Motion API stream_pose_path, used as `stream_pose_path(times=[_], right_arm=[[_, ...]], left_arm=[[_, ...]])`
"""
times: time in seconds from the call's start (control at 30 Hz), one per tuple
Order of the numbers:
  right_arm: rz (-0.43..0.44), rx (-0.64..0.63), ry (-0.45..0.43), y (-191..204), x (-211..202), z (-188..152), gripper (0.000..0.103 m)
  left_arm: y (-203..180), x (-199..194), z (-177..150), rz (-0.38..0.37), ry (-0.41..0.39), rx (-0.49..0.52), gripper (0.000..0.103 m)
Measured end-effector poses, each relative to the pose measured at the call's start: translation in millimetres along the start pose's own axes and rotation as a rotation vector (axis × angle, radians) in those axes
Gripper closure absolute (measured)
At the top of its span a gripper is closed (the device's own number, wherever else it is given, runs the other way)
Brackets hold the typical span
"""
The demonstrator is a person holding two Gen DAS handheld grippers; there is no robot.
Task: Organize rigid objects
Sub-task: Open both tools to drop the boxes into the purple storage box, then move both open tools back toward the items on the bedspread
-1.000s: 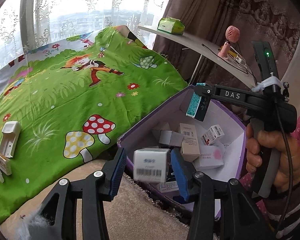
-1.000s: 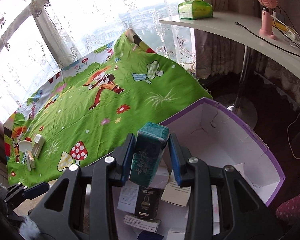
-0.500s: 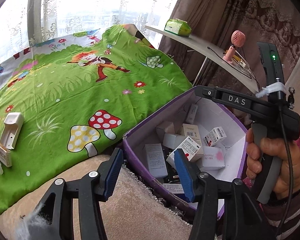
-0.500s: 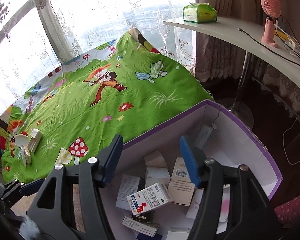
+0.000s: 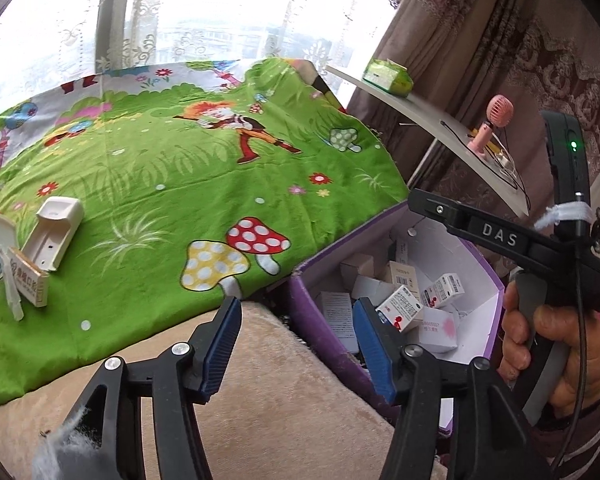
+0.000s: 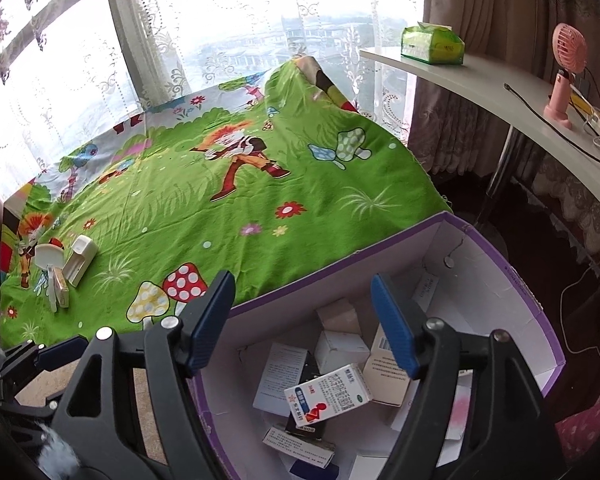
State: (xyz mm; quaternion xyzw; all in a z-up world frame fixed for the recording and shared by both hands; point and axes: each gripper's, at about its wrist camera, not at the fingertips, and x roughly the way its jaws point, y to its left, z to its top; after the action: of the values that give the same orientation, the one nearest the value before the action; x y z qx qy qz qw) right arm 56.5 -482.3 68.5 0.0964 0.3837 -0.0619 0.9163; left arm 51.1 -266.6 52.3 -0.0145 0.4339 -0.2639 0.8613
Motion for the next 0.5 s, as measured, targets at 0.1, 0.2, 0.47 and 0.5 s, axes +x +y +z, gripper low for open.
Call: stream_pose_path(times=[0.1,0.2,0.47,0.5], right_arm=[[-0.003,-0.021,0.001,10,0,-1,0.027],[0.012,-0.046,0.01,22,0,-3,0.024],[0.078,-0.117,0.044,64,5,-15,0.021],[0.089,-0.126,0.05,70,5,-17,0.02]], left_arm=[[13,-7,-2,0.023,-0.017,-0.023,0.043],[26,-13,-3,0.047,-0.031,-0.053,0.04],[67,-27,-12,0.099,-0.051,-0.147,0.038],[72,-29,-13,0.108,-0.053,-0.156,0.038]])
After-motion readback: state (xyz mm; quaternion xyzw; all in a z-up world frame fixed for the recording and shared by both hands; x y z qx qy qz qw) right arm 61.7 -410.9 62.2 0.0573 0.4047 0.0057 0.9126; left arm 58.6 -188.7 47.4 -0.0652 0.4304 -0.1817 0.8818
